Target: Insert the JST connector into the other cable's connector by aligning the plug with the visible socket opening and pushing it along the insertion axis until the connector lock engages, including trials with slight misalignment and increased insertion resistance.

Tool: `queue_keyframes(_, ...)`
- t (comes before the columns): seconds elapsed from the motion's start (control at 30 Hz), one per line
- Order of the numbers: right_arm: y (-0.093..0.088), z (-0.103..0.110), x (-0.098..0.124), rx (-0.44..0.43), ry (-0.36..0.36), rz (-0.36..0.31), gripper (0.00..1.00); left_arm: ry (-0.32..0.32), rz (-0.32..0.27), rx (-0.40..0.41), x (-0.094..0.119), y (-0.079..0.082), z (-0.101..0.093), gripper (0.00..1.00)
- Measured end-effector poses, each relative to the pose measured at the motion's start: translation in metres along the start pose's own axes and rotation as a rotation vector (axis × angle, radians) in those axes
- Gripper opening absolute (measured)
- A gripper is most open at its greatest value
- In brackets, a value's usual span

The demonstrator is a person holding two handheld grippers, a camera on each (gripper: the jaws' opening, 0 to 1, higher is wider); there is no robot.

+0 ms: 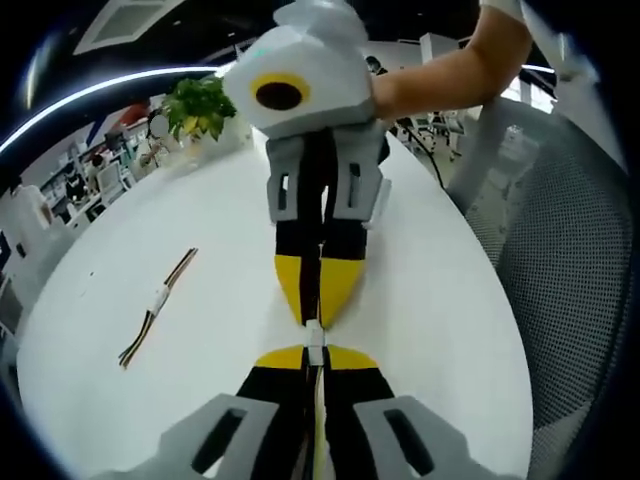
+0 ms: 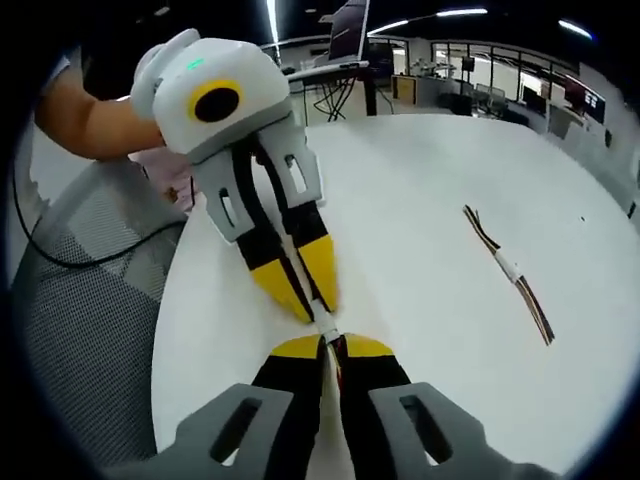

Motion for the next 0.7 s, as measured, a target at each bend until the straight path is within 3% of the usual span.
queue_keyframes(0.13,0.005,-0.008,0.007,-0.018,-0.010,-0.032,0.03,0.005,0.004,-0.015,0.002,0.006,0.007,0.00)
queue_keyframes(0.27,0.012,-0.024,0.010,-0.034,-0.047,-0.063,0.03,0.023,-0.006,-0.016,0.001,0.010,0.026,0.00)
queue_keyframes(0.6,0.020,-0.057,0.008,-0.020,-0.111,-0.069,0.03,0.026,0.040,-0.054,-0.011,0.012,0.061,0.00)
queue_keyframes(0.7,0.018,-0.066,0.007,-0.060,-0.128,-0.075,0.03,0.021,0.055,-0.077,-0.016,0.013,0.067,0.00)
Point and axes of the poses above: the point that each gripper's makers call its tool centre point, and the gripper's own axes: x roughly backward along the fingers, z roughly to its left, y roughly out of its top, the point moved 2 cm from there along x, roughly backward along the fingers, and after that the axes turned 5 degrees about z, right-handed, at the moved point
